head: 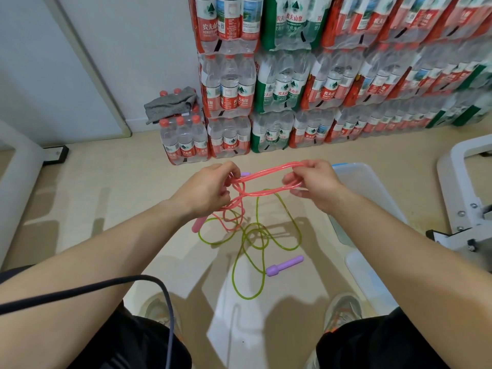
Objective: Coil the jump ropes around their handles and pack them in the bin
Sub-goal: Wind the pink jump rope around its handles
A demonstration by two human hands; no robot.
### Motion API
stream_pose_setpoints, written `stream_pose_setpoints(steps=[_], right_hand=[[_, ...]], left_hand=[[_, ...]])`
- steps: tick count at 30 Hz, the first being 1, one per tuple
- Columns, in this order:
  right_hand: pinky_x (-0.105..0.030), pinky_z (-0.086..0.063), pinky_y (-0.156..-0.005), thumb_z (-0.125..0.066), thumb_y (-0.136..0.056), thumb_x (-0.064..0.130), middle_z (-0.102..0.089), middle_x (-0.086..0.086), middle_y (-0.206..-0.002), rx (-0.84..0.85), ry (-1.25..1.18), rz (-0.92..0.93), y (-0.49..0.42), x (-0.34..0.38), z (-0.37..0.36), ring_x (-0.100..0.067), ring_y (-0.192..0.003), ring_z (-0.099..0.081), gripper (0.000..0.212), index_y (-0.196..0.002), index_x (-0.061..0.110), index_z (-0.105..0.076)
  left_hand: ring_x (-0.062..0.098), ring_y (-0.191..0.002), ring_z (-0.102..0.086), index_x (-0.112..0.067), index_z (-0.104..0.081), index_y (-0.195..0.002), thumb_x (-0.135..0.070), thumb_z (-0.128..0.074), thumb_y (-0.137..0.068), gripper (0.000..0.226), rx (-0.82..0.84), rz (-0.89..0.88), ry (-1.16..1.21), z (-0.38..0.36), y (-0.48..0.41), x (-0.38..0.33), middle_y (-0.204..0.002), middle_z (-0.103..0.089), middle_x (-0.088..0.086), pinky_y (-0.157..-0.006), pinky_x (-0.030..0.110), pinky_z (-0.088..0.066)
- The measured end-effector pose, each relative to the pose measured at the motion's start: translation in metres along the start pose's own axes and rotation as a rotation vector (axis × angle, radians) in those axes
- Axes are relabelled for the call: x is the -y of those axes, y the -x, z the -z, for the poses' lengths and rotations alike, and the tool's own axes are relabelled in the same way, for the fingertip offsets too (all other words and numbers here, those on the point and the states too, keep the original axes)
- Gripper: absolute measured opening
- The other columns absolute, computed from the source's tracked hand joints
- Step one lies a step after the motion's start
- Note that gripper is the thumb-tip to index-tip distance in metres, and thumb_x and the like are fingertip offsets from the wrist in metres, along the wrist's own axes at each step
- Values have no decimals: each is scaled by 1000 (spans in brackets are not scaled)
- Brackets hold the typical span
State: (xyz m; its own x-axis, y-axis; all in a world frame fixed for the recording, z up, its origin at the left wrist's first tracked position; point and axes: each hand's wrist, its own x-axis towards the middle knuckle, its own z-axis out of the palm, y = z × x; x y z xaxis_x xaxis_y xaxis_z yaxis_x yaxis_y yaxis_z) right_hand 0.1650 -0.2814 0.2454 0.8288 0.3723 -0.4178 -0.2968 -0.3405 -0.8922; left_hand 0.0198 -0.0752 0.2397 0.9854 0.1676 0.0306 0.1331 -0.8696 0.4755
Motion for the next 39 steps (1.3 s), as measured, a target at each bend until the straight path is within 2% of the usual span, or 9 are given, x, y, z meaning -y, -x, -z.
stream_pose_setpoints(steps=[4,7,9,13,16,24,30,35,39], right_hand=[[-44,-62,-75,-46,-106,13,-45,2,-55,272,-444,-242,12,11,5,-21,-73,-74,10,-98,12,-52],[-32,-52,-60,-43,-105,14,-24,8,-51,307,-400,-307,11,12,4,-10,-41,-35,16,-90,17,-48],[-27,-42,-54,-51,-99,11,-26,7,-53,243,-178,-211,6,11,6,-11,-42,-25,13,-88,17,-49],[-30,-43,-64,-71,-79,8,-52,3,-78,108,786,284,2,11,21,-16,-74,-51,31,-103,25,-59],[-33,-39,-64,-70,-79,8,-48,7,-82,133,970,460,1,10,25,-14,-78,-48,37,-109,26,-58],[-44,-62,-69,-50,-91,-3,-59,-7,-85,-42,381,111,-8,-13,23,-27,-83,-62,26,-78,19,-59],[-50,-62,-71,-39,-100,1,-59,-11,-100,-90,58,-123,-4,-17,16,-27,-89,-63,23,-106,14,-58],[-56,-58,-79,-33,-108,12,-46,-2,-65,30,-492,-219,3,-6,15,-31,-91,-75,17,-119,11,-47],[-36,-52,-64,-41,-107,33,-28,5,-55,193,-489,-301,7,0,16,-13,-46,-49,21,-104,15,-50]], left_hand=[[19,-85,-57,-25,-53,-110,-5,-65,-79,40,-38,37,37,3,-2,6,-96,-60,-1,-70,32,-45],[19,-83,-59,-27,-52,-109,-5,-65,-79,40,-52,50,55,6,-2,9,-96,-62,-2,-73,38,-52],[20,-83,-59,-28,-52,-107,-5,-67,-78,40,-33,44,9,9,-1,13,-98,-62,-2,-74,41,-53],[20,-86,-58,-28,-53,-107,-5,-67,-77,40,-4,27,-28,9,1,18,-102,-61,-2,-76,41,-52],[21,-90,-57,-27,-53,-107,-4,-66,-78,39,-4,27,-20,6,0,17,-102,-61,-2,-75,38,-50],[20,-83,-58,-26,-54,-107,-5,-67,-79,37,-63,49,8,10,-1,16,-94,-61,-1,-74,40,-52],[15,-77,-56,-27,-55,-105,-2,-66,-78,38,-75,79,56,8,-2,15,-91,-60,-4,-66,32,-47],[8,-71,-55,-27,-56,-102,-1,-63,-77,37,-107,129,161,4,-3,9,-84,-63,-5,-63,26,-45],[9,-70,-54,-25,-55,-98,1,-60,-77,34,-157,161,190,10,-3,10,-81,-64,-3,-65,30,-47]])
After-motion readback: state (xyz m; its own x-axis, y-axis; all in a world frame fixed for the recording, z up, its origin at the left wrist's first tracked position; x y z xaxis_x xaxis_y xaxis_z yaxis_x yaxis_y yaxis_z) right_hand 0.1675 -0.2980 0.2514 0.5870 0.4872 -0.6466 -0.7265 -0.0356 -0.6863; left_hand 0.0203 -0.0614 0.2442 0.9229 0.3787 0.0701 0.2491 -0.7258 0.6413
